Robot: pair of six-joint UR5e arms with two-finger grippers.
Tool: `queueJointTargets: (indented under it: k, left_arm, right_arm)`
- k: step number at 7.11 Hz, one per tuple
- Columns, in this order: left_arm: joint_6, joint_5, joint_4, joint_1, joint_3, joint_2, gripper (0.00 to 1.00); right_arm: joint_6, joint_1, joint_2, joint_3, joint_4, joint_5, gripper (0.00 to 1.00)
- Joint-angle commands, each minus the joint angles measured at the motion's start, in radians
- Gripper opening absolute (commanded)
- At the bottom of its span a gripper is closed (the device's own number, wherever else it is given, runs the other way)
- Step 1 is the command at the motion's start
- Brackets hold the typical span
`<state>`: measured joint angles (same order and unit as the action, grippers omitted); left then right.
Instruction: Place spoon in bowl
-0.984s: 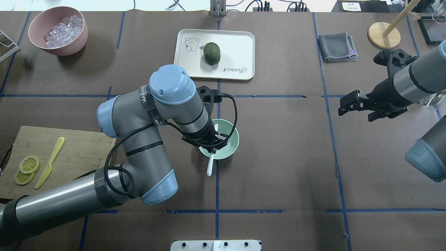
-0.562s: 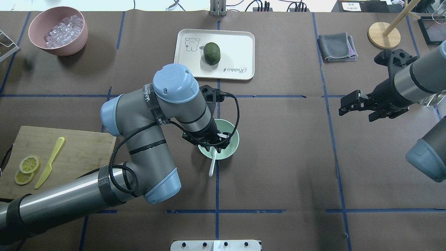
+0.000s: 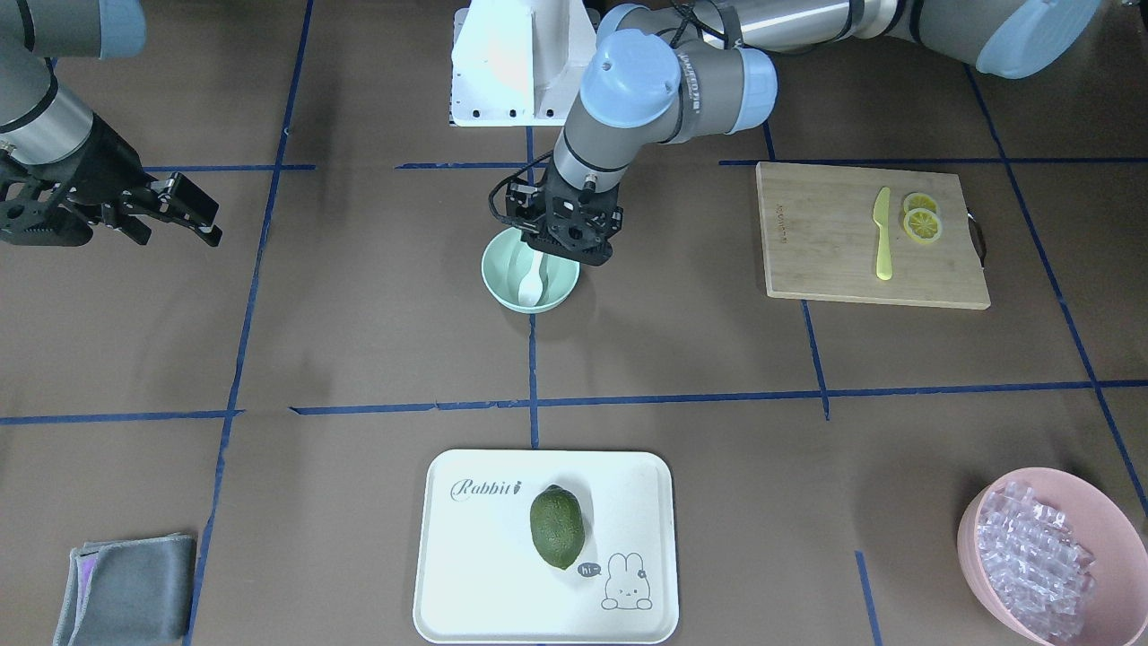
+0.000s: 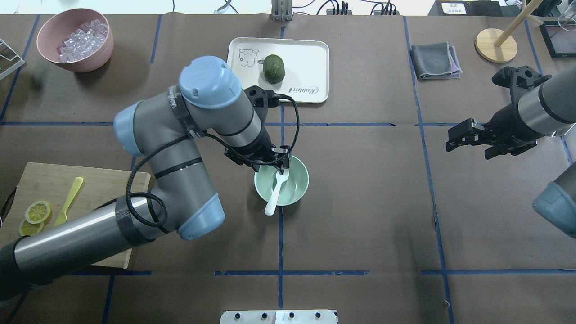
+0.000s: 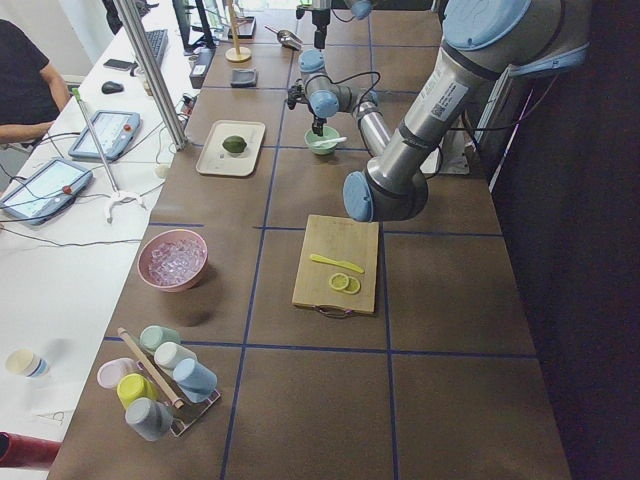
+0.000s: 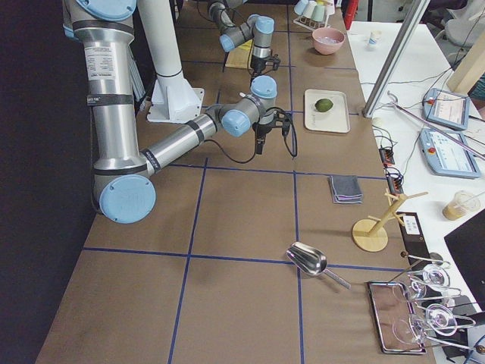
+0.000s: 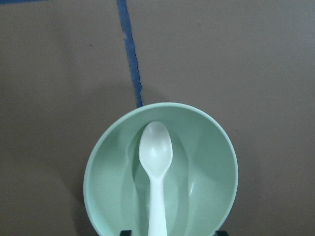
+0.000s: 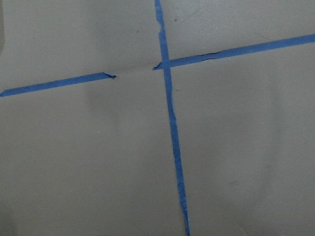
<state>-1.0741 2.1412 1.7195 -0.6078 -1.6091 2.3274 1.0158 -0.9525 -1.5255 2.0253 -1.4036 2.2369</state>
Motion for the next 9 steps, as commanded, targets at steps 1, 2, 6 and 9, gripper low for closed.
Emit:
queueJointTargets:
  k: [1,2,6,9]
  left_arm:
    - [0.023,0.045,-0.001,-0.1,-0.125,-0.148,0.74]
    - [0.139,0.045,-0.005,-0.145,-0.173,-0.239,0.75]
    - [0.875,0.112,-0.049,-0.535,-0.199,-0.631,0.79]
    - [1.244,0.121,-0.491,-0.853,-0.187,-0.622,0.82]
  right_arm:
    - [-0.218,-0.107,-0.1,-0.005,-0.006,0.022,0.99]
    - [-0.355,-0.182,-0.142,-0.017,-0.017,0.047,0.99]
    - [-0.91,-0.44,-0.208,-0.176,-0.104,0.118,0.99]
    - [-1.002,-0.474,-0.203,-0.201,-0.16,0.118,0.99]
